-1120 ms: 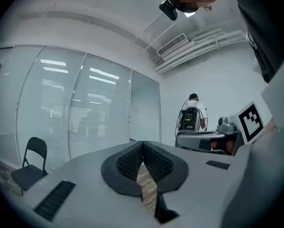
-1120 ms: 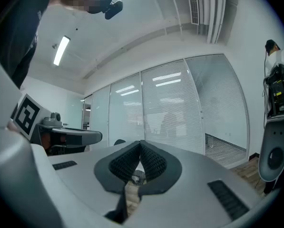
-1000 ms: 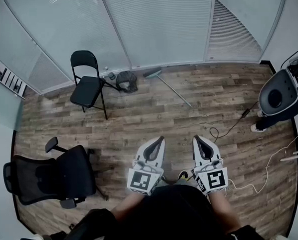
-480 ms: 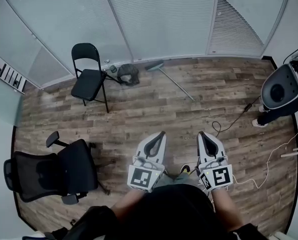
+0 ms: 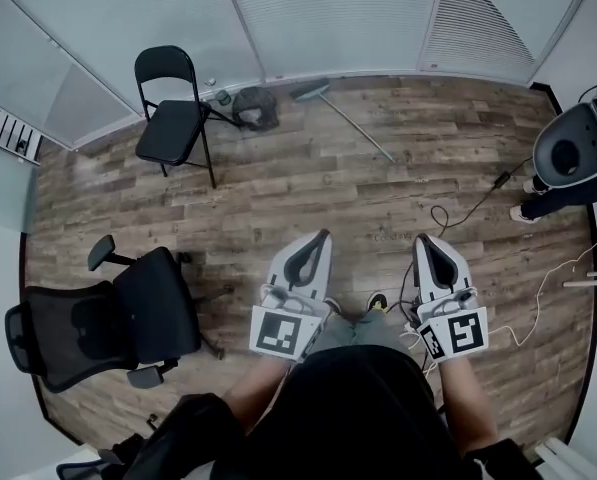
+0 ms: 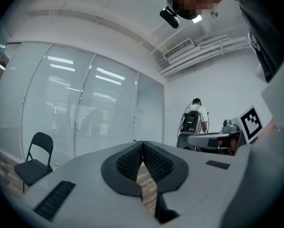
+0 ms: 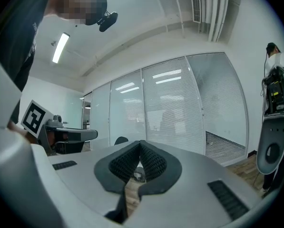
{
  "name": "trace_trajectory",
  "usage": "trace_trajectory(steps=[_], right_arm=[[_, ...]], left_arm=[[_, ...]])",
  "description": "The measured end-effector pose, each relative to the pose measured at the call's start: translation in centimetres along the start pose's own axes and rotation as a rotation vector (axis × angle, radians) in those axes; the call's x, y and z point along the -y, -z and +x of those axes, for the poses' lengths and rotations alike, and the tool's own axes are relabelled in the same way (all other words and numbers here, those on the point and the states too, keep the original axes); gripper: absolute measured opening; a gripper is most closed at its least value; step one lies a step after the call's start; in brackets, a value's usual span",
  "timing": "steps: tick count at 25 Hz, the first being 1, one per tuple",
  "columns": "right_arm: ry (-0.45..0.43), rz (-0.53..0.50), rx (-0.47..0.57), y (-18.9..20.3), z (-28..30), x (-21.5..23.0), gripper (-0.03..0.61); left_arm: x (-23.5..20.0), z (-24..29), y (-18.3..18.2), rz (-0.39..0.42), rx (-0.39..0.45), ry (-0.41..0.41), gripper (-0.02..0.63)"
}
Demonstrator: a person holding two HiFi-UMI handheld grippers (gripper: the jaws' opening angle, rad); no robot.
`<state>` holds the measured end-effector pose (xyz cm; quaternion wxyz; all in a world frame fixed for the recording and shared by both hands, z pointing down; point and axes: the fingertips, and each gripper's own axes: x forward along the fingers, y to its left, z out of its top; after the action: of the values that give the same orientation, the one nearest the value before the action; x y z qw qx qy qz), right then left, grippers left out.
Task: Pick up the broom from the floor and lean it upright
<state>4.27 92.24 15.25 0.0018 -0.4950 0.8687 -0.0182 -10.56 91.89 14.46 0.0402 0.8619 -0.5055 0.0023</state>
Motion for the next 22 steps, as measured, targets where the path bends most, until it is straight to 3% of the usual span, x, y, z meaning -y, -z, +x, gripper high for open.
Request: trace_trajectory(steps=[12,22], right_arm=[[0.018,-0.015,-0.004,0.5,2.2,2.0,0.015],[0.031,0.063,0.039,0.4,6.3,13.4,0.015]], left_arm=[[-1.4,2.6,0.2,0.01,0.01,-0.013,0.02],[0.5,13.4,-0.7,0.071,-0.029,-0.004,0.02]])
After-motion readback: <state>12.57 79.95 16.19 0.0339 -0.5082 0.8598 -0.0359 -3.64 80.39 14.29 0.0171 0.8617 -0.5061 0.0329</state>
